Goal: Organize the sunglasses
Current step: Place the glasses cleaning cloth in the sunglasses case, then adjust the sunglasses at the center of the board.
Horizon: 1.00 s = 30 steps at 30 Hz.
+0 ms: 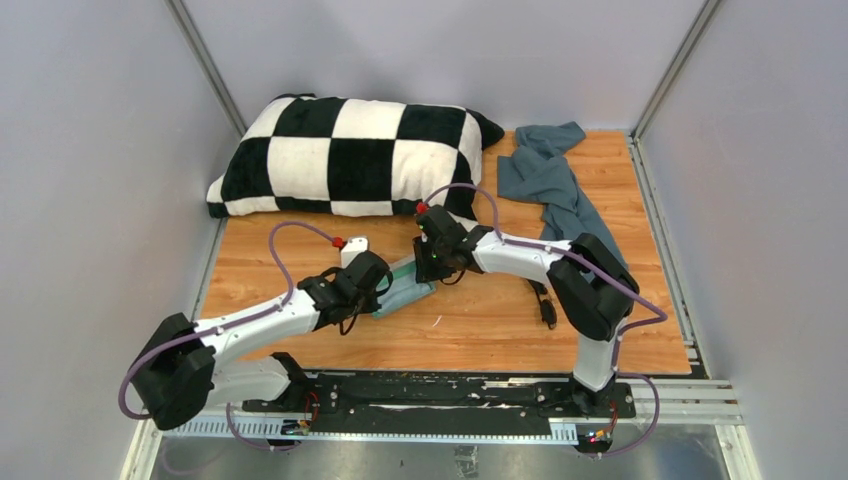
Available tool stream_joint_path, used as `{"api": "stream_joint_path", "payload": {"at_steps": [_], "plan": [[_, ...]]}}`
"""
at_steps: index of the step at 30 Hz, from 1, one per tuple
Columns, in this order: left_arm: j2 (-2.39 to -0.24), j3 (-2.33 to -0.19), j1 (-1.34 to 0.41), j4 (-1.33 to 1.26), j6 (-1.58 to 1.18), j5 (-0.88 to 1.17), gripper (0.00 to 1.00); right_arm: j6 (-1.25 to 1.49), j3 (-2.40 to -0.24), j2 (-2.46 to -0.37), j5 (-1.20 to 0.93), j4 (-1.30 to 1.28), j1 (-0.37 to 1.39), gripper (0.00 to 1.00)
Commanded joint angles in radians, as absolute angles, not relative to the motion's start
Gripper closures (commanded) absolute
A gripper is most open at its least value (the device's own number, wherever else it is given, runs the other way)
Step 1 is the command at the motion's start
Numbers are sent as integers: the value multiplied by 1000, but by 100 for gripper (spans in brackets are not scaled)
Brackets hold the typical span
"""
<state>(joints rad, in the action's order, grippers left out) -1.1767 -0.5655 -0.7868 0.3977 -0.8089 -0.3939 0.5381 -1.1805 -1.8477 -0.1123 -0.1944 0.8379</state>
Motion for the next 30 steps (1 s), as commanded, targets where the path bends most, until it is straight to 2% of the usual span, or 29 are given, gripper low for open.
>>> {"api": "stream_joint_path", "payload": {"at_steps": [1, 10, 17, 25, 30], "plan": [[-1112, -576, -787, 460, -821, -421, 75, 530, -1155, -1772, -93, -212, 851, 67], [-1073, -617, -864, 486, -840, -449, 75, 537, -1083, -1638, -65, -226, 856, 64], [-1138, -661, -972, 471, -848, -490, 74, 486, -947, -1421, 125, -330, 820, 62], [-1234, -728, -1079, 382, -828, -445, 70, 445, -715, -1088, 190, -455, 526, 52], [-1284, -777, -1129, 341, -815, -411, 68, 429, -677, -1057, 137, -491, 358, 44]]}}
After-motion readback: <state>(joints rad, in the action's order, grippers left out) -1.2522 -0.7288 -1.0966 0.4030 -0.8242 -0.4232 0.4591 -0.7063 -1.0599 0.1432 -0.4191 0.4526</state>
